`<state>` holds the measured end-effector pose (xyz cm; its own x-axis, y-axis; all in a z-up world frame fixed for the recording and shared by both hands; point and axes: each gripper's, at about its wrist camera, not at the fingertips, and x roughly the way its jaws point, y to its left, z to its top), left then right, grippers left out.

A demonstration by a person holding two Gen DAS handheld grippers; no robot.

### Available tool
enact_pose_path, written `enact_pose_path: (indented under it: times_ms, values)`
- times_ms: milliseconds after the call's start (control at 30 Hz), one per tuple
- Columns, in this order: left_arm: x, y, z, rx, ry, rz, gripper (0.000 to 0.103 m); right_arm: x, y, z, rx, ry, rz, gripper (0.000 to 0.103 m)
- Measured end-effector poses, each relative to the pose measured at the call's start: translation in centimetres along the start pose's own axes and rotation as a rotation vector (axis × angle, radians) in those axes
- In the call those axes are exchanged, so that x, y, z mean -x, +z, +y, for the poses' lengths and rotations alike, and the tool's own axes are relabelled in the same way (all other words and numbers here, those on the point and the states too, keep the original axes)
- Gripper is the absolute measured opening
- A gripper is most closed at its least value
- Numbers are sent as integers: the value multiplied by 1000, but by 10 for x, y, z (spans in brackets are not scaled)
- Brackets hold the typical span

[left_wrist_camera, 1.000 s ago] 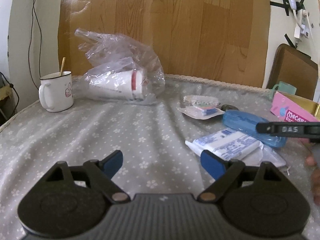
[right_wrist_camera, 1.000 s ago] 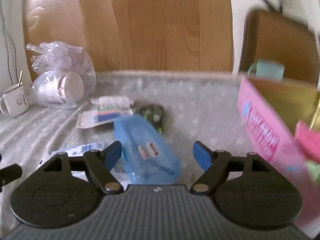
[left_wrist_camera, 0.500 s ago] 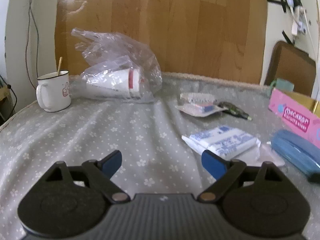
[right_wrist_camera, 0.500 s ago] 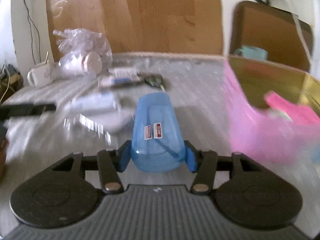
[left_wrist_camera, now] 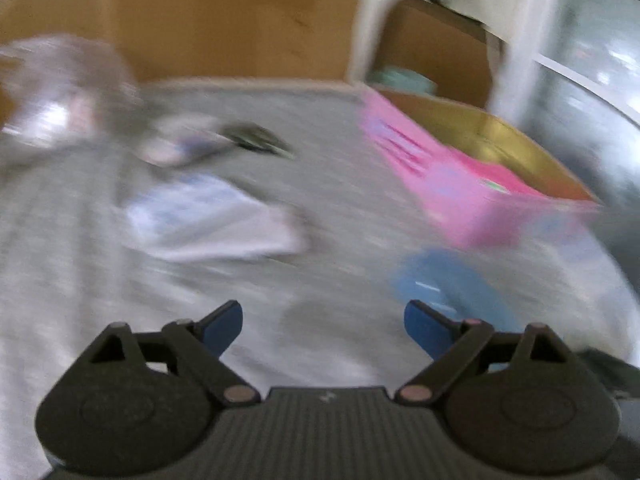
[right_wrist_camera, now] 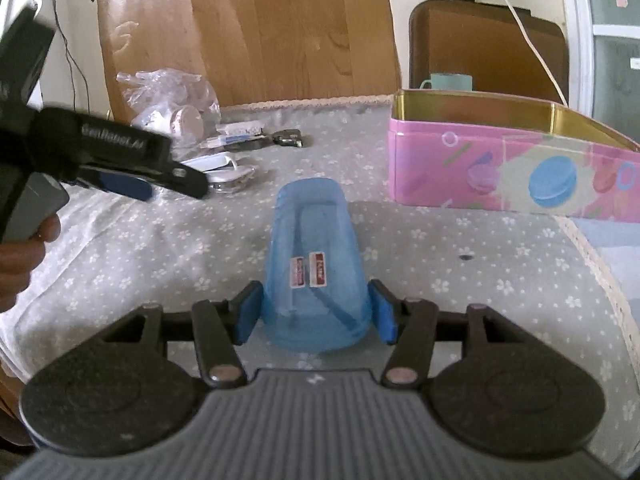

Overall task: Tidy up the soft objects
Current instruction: 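Carry the blue case into the pink tin and release it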

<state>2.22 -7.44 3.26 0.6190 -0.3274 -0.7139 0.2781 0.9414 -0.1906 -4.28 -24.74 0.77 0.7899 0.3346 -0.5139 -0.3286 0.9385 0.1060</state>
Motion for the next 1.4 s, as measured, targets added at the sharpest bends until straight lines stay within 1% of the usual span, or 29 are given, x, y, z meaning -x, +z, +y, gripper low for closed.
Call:
enact_pose_path:
  times_ms: [33, 100, 133, 167, 200, 233, 267, 300, 367, 467, 567, 633, 700, 767, 833, 867, 967, 1033, 1100, 1133, 1200, 1233, 1300, 1367, 1400]
  values:
    - [-5, 0, -7, 4, -34, 35, 92, 0, -1, 0, 6, -4, -6, 60]
    - [-17, 0, -22, 15, -132, 119, 95, 1, -5, 2, 15, -8, -18, 60]
    - [-23, -1, -29, 10, -158, 144, 96, 1, -6, 2, 21, -9, -24, 60]
    - [-30, -3, -38, 1, -171, 164, 99, 2, -8, -1, 32, -7, -29, 57]
    - [-34, -4, -43, -6, -183, 170, 99, 2, -9, -2, 40, -9, -35, 57]
    - [-37, -4, -49, -24, -193, 164, 97, 1, -10, -1, 51, -11, -39, 57]
    - [-38, -4, -53, -43, -215, 152, 79, 2, -11, 1, 60, -13, -46, 57]
    - [-38, -2, -56, -42, -236, 156, 79, 2, -12, 2, 65, -13, -52, 56]
    - [-35, 1, -62, -42, -236, 133, 78, 1, -11, 4, 68, 8, -49, 56]
    - [-16, 18, -72, -70, -253, 68, 78, 7, -5, 13, 121, -41, -70, 56]
    - [4, 46, -91, -127, -257, -47, 77, 20, 15, 5, 124, -57, -155, 56]
    - [8, 67, -105, -152, -263, -98, 77, 26, 34, -1, 124, -79, -222, 56]
    - [4, 85, -117, -167, -268, -134, 77, 29, 52, -9, 135, -109, -276, 56]
    - [-9, 103, -130, -186, -277, -159, 77, 25, 69, -19, 146, -147, -319, 56]
    - [-28, 117, -142, -198, -284, -160, 77, 17, 82, -34, 145, -179, -345, 56]
    - [-41, 125, -148, -200, -290, -147, 77, 10, 88, -43, 142, -194, -348, 56]
    - [-81, 142, -160, -199, -301, -96, 77, -13, 102, -73, 118, -232, -325, 56]
    - [-108, 147, -167, -189, -303, -77, 74, -30, 110, -95, 80, -241, -282, 56]
    - [-127, 150, -173, -185, -289, -67, 75, -50, 115, -117, 35, -256, -230, 56]
    - [-130, 150, -171, -182, -284, -69, 77, -61, 116, -125, 21, -277, -207, 56]
    - [-132, 150, -168, -161, -269, -84, 85, -80, 119, -142, -10, -306, -162, 57]
    - [-131, 151, -164, -147, -265, -90, 87, -87, 118, -150, -26, -314, -139, 59]
    - [-128, 149, -159, -141, -264, -98, 90, -104, 120, -165, -44, -373, -95, 66]
    - [-121, 148, -152, -143, -256, -105, 91, -109, 118, -174, -52, -470, -116, 69]
    - [-116, 146, -148, -146, -255, -109, 91, -108, 118, -176, -54, -499, -140, 69]
